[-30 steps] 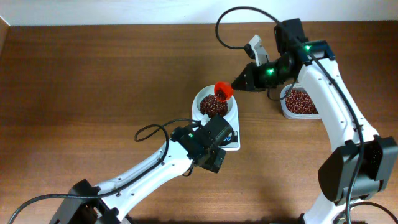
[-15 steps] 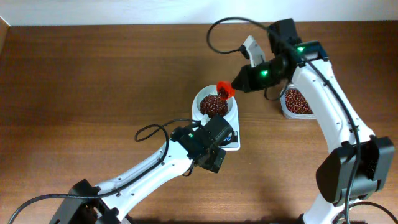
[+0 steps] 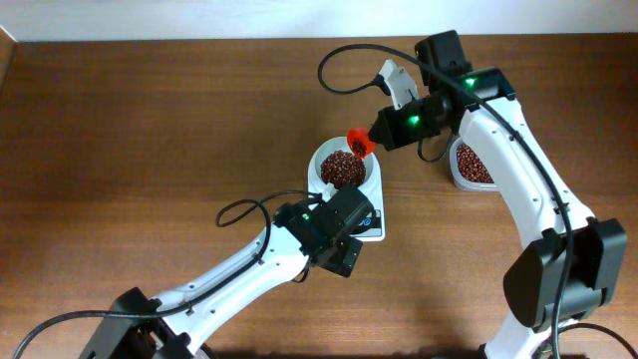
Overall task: Scoop item into bowl and weigh 50g on scale
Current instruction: 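Keep tapping the red scoop over the white bowl to add beans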
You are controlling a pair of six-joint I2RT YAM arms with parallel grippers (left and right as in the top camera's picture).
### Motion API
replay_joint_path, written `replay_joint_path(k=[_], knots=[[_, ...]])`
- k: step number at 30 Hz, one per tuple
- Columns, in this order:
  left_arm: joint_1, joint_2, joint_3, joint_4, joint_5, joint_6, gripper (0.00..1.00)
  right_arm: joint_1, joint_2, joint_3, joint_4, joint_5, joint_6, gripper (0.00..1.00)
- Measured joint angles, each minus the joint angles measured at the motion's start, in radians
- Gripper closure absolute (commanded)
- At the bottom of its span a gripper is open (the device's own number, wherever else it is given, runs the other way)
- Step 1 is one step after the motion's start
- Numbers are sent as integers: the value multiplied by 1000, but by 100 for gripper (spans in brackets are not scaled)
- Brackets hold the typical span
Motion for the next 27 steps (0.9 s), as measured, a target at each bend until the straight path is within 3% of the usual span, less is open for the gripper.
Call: replay_joint_path(k=[3, 11, 27], knots=[[0, 0, 0, 0, 0, 0, 1, -1, 0, 0, 0, -19, 32, 96], [0, 0, 0, 0, 0, 0, 1, -142, 0, 0, 0, -303, 50, 96], [0, 0, 0, 0, 0, 0, 1, -149, 0, 0, -3, -348, 62, 96]])
